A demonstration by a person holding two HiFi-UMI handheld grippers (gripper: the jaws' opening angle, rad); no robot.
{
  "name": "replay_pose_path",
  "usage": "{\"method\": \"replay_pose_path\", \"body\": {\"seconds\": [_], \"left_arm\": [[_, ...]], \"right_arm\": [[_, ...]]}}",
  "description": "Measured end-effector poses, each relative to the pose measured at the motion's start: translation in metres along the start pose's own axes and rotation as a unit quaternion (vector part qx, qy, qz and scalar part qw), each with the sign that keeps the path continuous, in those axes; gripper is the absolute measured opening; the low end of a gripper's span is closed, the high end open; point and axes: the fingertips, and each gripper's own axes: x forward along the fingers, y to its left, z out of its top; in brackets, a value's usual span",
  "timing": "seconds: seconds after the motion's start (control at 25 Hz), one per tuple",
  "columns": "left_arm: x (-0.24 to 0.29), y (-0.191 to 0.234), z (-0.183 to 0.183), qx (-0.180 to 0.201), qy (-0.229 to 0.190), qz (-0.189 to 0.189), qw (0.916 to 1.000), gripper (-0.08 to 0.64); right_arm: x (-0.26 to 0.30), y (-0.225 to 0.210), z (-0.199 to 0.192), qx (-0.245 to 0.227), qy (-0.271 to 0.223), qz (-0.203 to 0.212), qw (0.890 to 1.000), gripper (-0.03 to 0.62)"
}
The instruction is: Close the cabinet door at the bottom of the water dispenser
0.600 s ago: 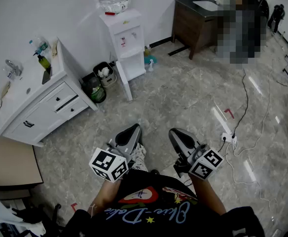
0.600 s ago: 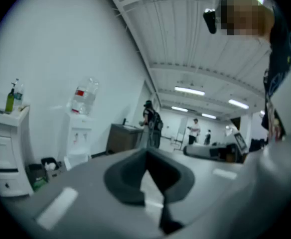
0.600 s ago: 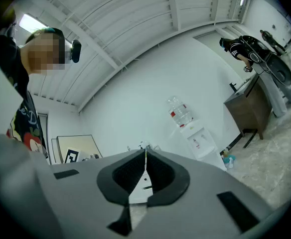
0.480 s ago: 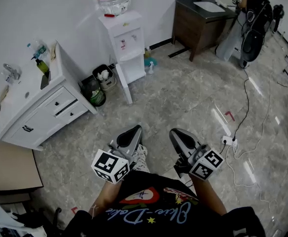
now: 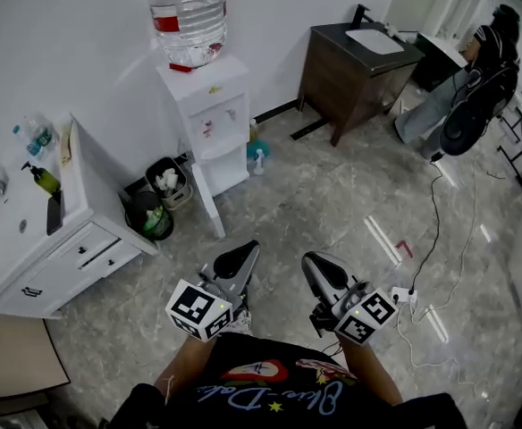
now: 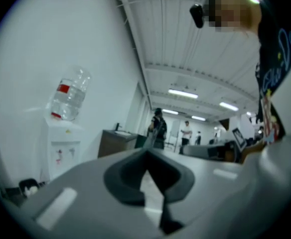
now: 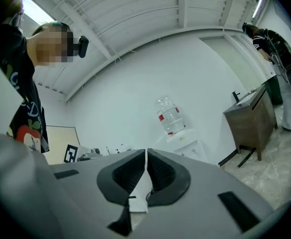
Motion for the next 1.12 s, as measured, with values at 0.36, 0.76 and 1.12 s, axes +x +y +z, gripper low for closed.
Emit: {"method": "replay_pose_path", "body": {"seconds": [0.36, 0.76, 1.12], "left_arm": [[0.050, 0.120, 0.015, -0.027, 0.013, -0.003, 0.9996, -0.002], [0.083, 0.172, 0.030, -0.033, 0.012, 0.053, 0.9980, -0.002], [0.109, 0.181, 0.037, -0.028, 0.005, 0.063, 0.9976, -0.002]], "right_arm": [[0.136, -0.072, 0.033, 0.019, 0.002, -0.019, 1.000, 0.017], [0.186, -0.115, 0.044, 0.015, 0.043, 0.017, 0.999, 0.017], [0.199, -0.136, 0.045, 0.009, 0.064, 0.031, 0.997, 0.017]]}}
